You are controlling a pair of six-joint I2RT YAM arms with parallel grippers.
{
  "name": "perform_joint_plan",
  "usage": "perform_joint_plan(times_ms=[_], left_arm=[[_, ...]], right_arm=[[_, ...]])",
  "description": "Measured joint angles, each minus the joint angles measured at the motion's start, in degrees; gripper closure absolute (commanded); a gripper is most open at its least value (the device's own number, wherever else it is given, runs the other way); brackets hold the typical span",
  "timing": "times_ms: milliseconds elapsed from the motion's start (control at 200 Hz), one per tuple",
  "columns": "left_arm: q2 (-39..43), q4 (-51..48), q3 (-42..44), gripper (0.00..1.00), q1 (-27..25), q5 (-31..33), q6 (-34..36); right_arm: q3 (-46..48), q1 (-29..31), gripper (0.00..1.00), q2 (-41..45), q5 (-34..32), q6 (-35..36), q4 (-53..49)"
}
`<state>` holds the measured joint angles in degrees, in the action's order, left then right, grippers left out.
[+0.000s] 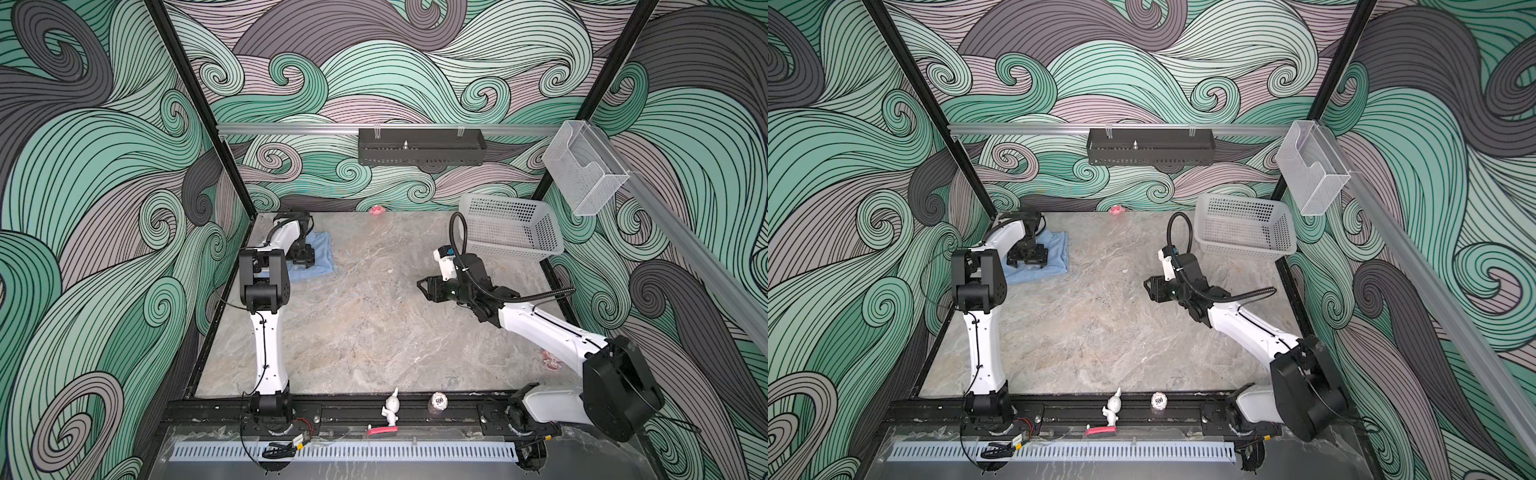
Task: Fold and stack the long sleeve shirts
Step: 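Slide the shirt to the far corner with the left gripper while right withdraws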
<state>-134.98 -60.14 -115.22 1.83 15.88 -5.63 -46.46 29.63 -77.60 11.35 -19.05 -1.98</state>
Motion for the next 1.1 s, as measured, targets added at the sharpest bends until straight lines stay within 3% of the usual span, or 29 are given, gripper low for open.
perform_joint_plan(times_ms=[335, 715, 805, 881, 1101], left_arm=[[-10.49, 0.13, -18.47, 0.11, 4.79, 0.04, 12.13], [-11.06, 14.62, -17.29, 0.1, 5.6, -1.11, 21.55], [-8.37, 17.44, -13.03, 0.09, 5.05, -0.52, 21.44], [-1.99, 20.9, -4.35, 0.06, 4.09, 0.09, 20.76], [31.43, 37.05, 27.36, 0.01, -0.63, 0.24, 16.68]], right_arm=[[-0.2, -1.68, 0.41, -1.66, 0.66, 0.09, 1.14], [-1.75, -2.58, 0.4, -6.23, 0.48, 1.07, 0.85], [-1.73, -3.48, 0.4, -6.05, 0.22, 1.05, 0.72], [-1.62, -4.44, 0.39, -4.87, -0.81, 1.2, 0.39], [1.97, -6.75, 0.27, 5.09, -6.34, 4.15, 1.4]])
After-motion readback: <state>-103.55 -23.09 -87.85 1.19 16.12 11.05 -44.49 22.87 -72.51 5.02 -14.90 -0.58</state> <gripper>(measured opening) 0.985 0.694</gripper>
